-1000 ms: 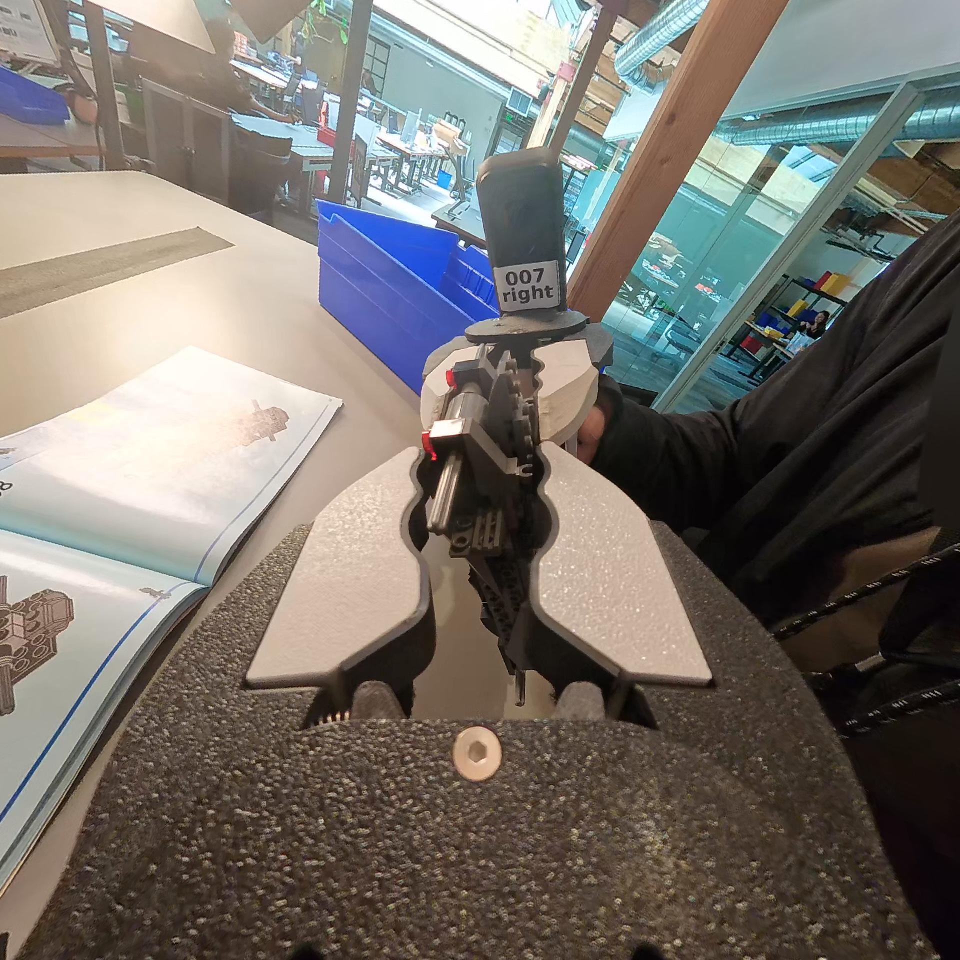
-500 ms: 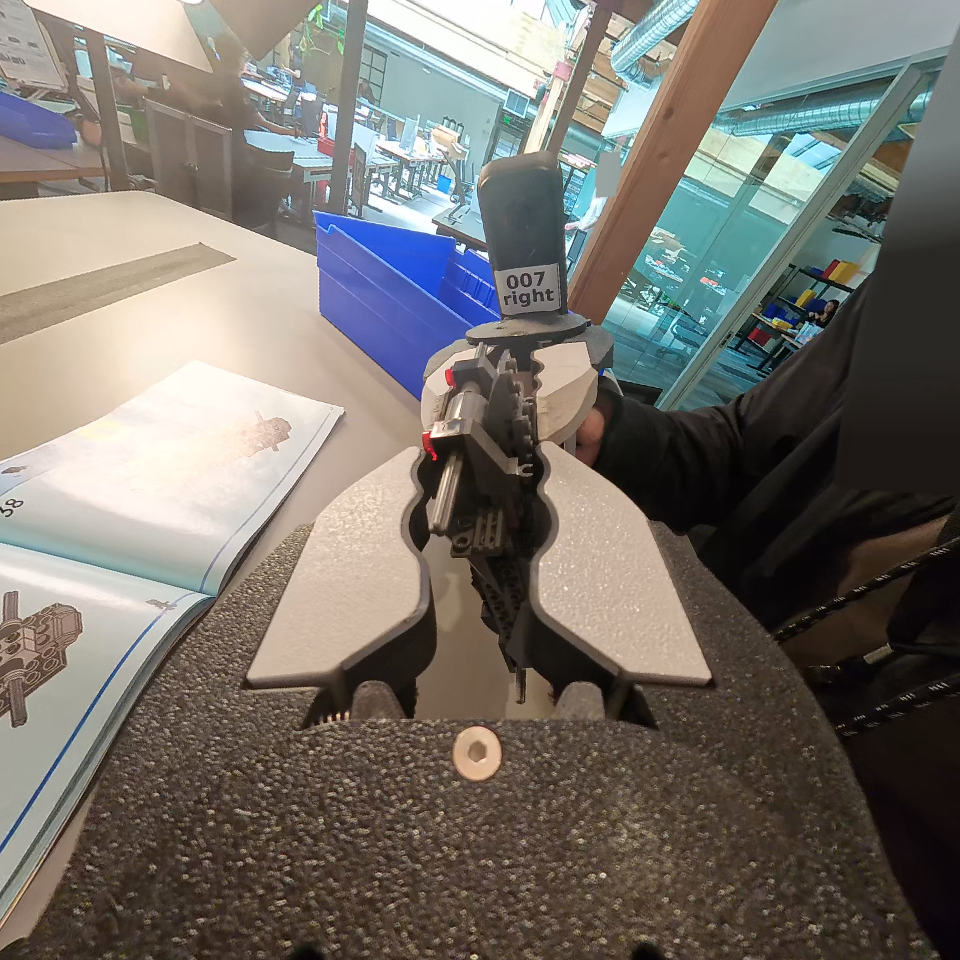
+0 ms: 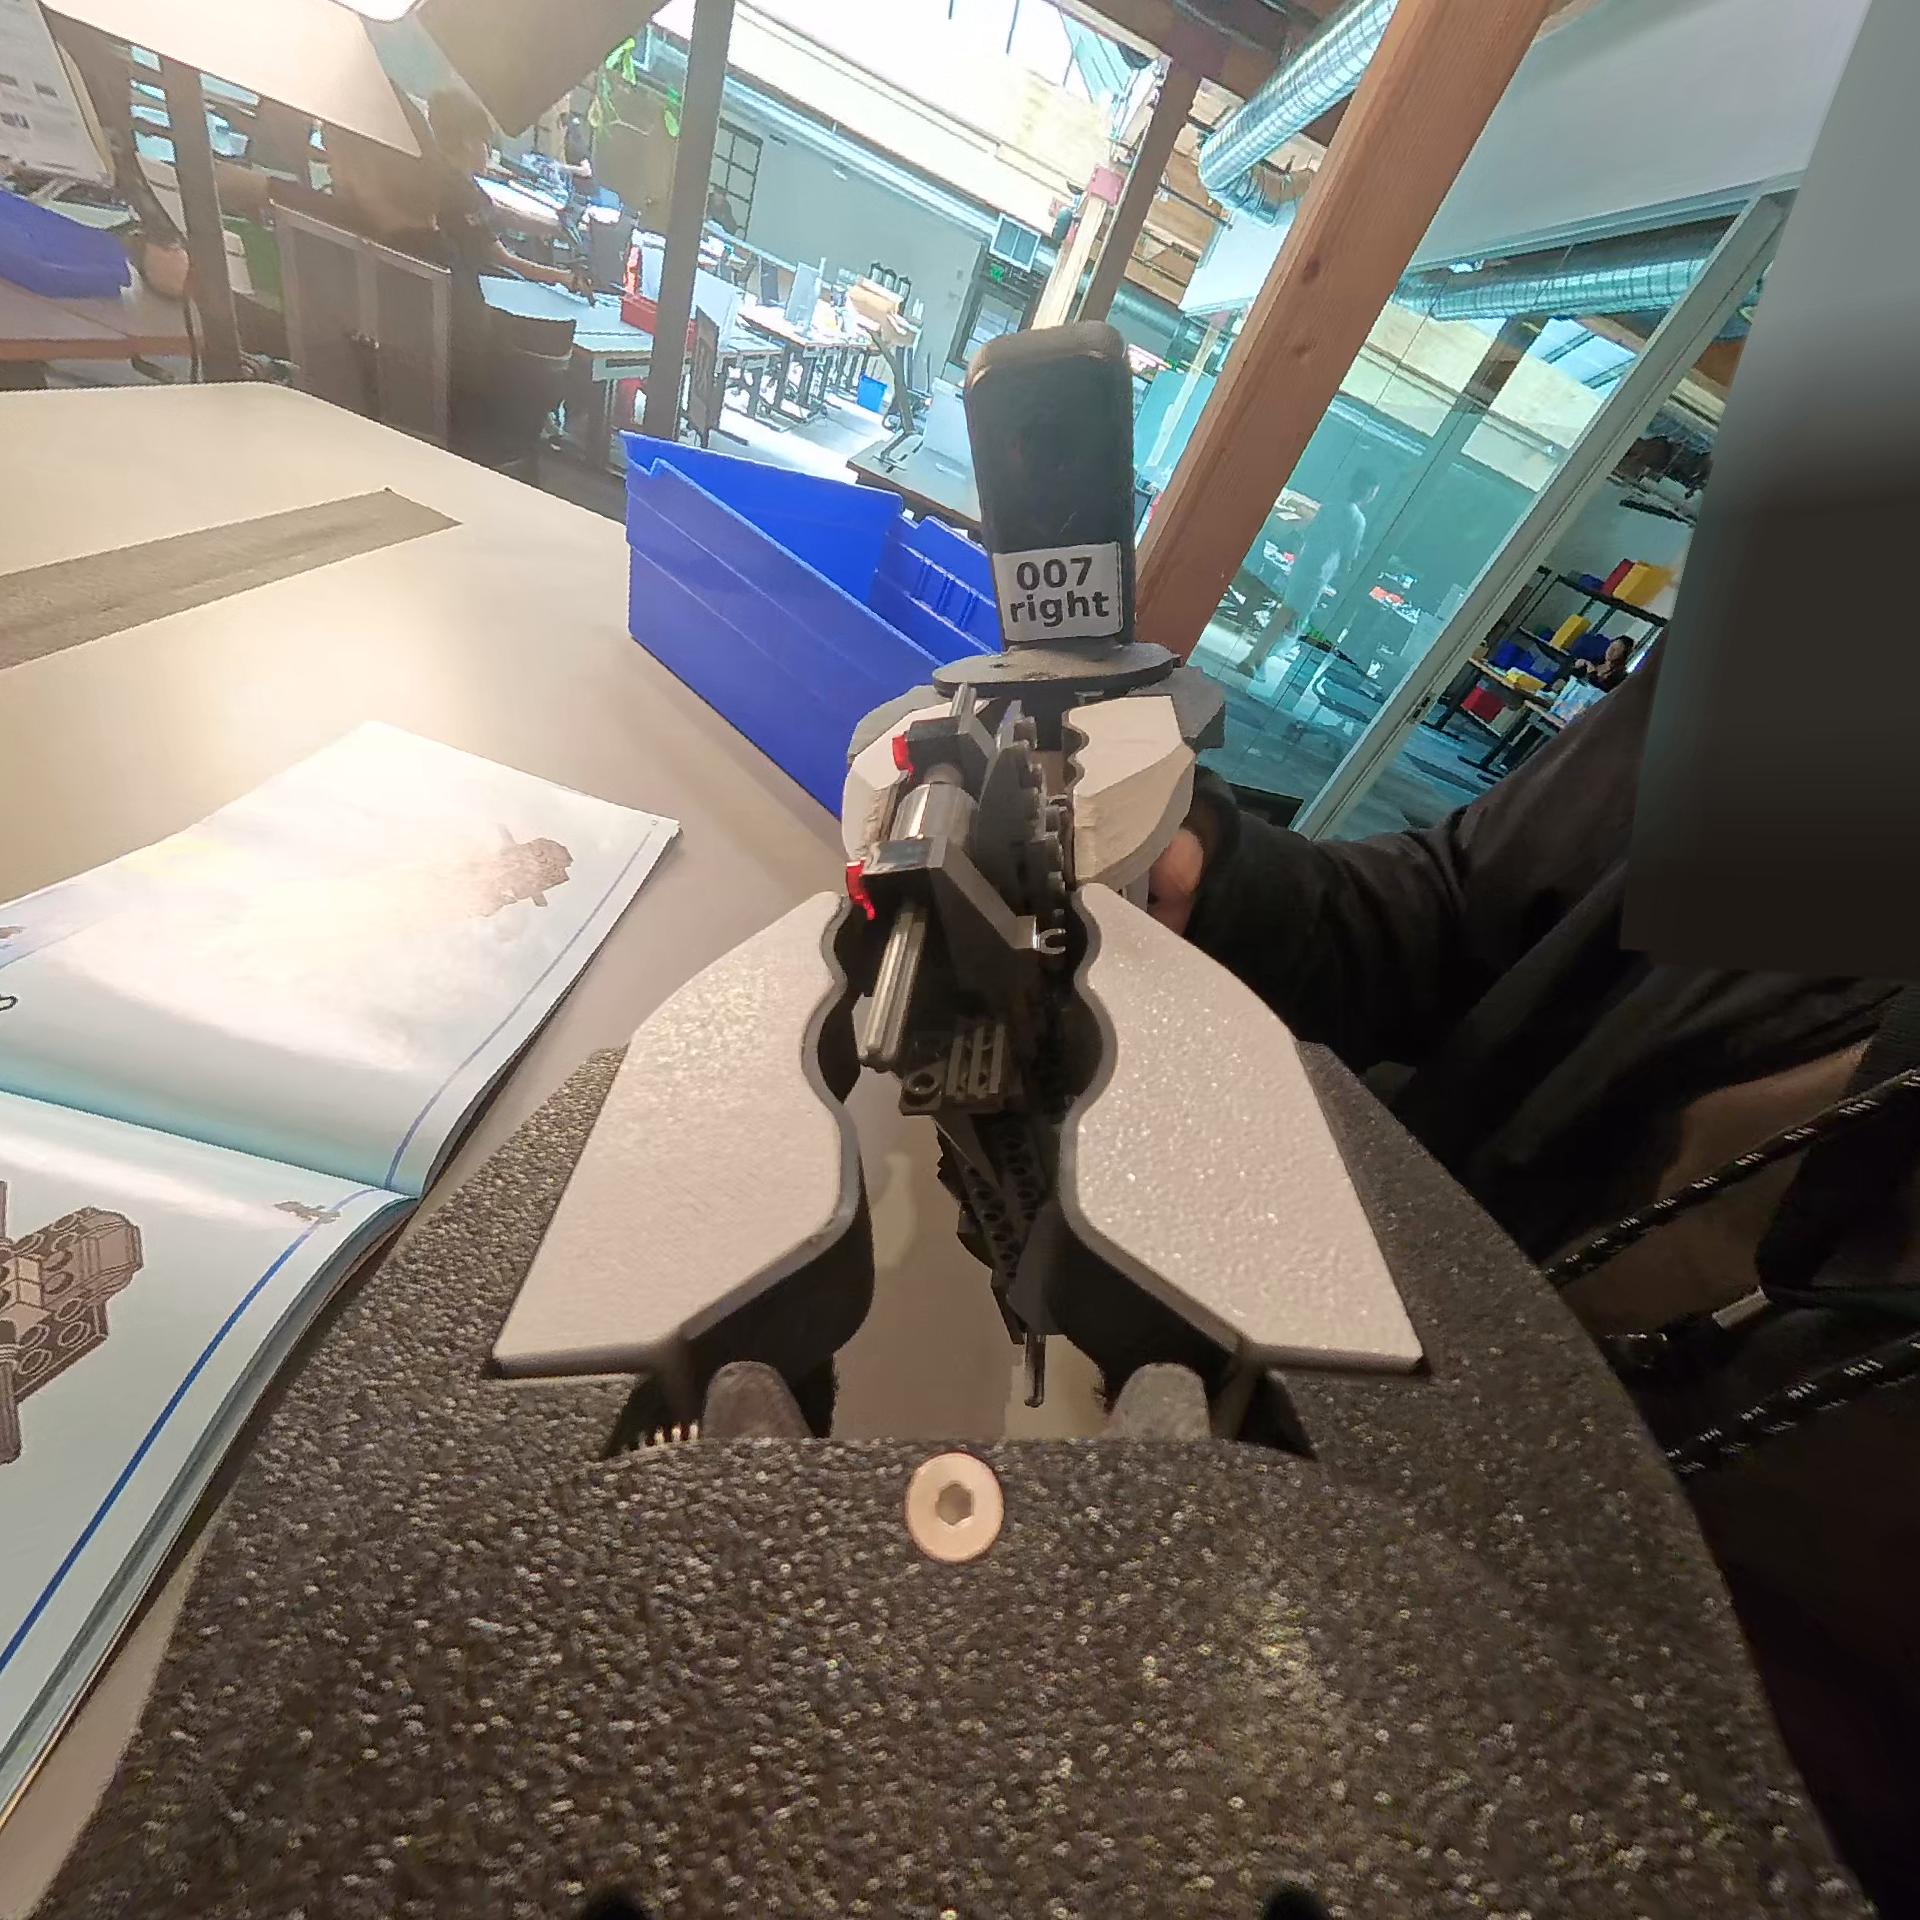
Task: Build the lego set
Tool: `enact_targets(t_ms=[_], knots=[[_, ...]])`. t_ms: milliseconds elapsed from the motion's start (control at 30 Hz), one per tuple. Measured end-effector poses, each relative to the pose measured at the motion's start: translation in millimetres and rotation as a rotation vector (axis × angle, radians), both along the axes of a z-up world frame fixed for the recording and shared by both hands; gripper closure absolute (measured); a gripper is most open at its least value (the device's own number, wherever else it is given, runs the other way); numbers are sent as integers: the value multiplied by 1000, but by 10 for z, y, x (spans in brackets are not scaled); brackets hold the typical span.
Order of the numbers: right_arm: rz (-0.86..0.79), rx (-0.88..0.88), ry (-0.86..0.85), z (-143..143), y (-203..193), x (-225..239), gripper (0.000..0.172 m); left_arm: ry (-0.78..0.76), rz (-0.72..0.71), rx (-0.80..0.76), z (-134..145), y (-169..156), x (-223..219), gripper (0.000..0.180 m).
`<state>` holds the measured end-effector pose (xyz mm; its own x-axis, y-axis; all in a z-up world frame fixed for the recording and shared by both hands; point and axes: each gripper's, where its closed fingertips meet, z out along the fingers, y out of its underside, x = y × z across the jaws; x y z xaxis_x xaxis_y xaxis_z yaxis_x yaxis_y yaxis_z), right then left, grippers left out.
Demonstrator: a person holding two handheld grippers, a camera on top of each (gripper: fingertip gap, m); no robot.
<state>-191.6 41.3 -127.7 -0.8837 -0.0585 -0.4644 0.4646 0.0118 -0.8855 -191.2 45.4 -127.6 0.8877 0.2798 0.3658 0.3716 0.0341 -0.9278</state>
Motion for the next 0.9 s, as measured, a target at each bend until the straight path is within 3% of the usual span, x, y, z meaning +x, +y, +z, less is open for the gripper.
enact_targets(t_ms=[400, 667, 900], knots=[[-30, -12, -27, -2, 0, -45, 137, -2, 23, 48, 8, 4, -48, 142], [-46, 11, -20, -36, -7, -69, 137, -81, 9, 72, -46, 0, -70, 143], [-54, 6, -77, 2, -6, -98, 135, -130, 9, 188, 28, -50, -111, 143]])
